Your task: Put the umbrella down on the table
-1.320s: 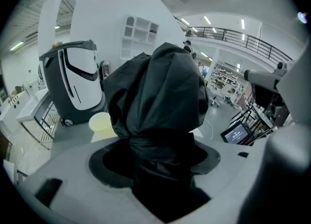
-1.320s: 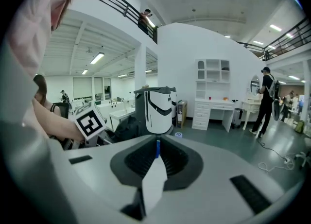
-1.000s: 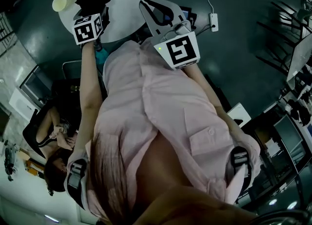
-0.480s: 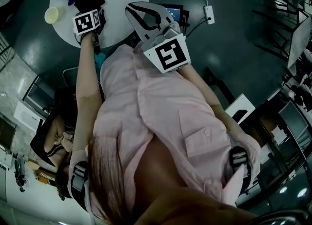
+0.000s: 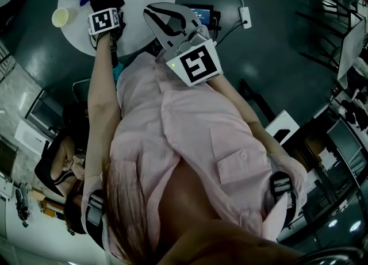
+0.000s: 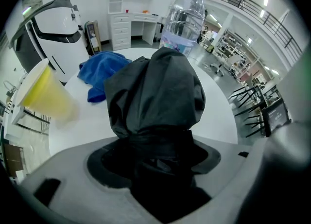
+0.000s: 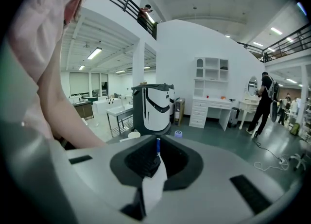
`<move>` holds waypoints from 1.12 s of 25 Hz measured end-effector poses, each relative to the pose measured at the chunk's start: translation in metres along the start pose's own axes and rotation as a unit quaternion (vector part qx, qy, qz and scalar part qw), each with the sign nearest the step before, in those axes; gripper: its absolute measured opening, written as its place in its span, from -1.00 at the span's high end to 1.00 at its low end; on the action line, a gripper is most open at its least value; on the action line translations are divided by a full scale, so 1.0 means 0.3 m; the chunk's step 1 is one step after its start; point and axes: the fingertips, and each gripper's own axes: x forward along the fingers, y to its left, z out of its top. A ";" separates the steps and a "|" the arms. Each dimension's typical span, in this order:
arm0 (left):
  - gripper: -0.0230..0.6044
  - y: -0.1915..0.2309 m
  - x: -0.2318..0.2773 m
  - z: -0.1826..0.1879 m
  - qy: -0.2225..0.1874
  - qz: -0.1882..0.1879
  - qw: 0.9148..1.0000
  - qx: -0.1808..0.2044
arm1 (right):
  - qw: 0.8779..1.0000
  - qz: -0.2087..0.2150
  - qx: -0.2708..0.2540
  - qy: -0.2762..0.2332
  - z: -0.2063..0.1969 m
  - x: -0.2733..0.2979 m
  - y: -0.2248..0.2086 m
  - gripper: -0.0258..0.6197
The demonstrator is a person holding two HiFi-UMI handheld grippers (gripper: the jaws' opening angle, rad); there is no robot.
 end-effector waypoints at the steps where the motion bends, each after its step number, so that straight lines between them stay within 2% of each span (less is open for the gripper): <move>1: -0.08 -0.001 0.002 0.001 0.000 -0.003 1.000 -0.001 | 1.000 0.001 0.000 0.000 0.000 0.000 0.000 0.79; 10: -0.13 -0.009 -0.011 0.005 -0.006 -0.003 1.000 0.004 | 1.000 0.011 -0.005 -0.008 0.008 0.001 0.014 0.79; 16: -0.14 -0.017 -0.067 0.020 -0.033 -0.008 0.999 0.002 | 1.000 0.022 -0.009 -0.007 0.002 0.000 0.022 0.79; 23: -0.14 0.002 -0.204 0.086 -0.113 0.004 0.993 -0.026 | 0.999 0.041 -0.010 -0.016 0.000 0.016 0.043 0.79; 26: -0.13 -0.002 -0.264 0.115 -0.151 -0.004 0.988 -0.041 | 0.998 0.052 -0.015 -0.017 0.003 0.028 0.058 0.79; 28: -0.04 -0.008 -0.308 0.129 -0.178 -0.011 0.983 -0.052 | 0.998 0.058 -0.018 -0.018 0.003 0.034 0.065 0.79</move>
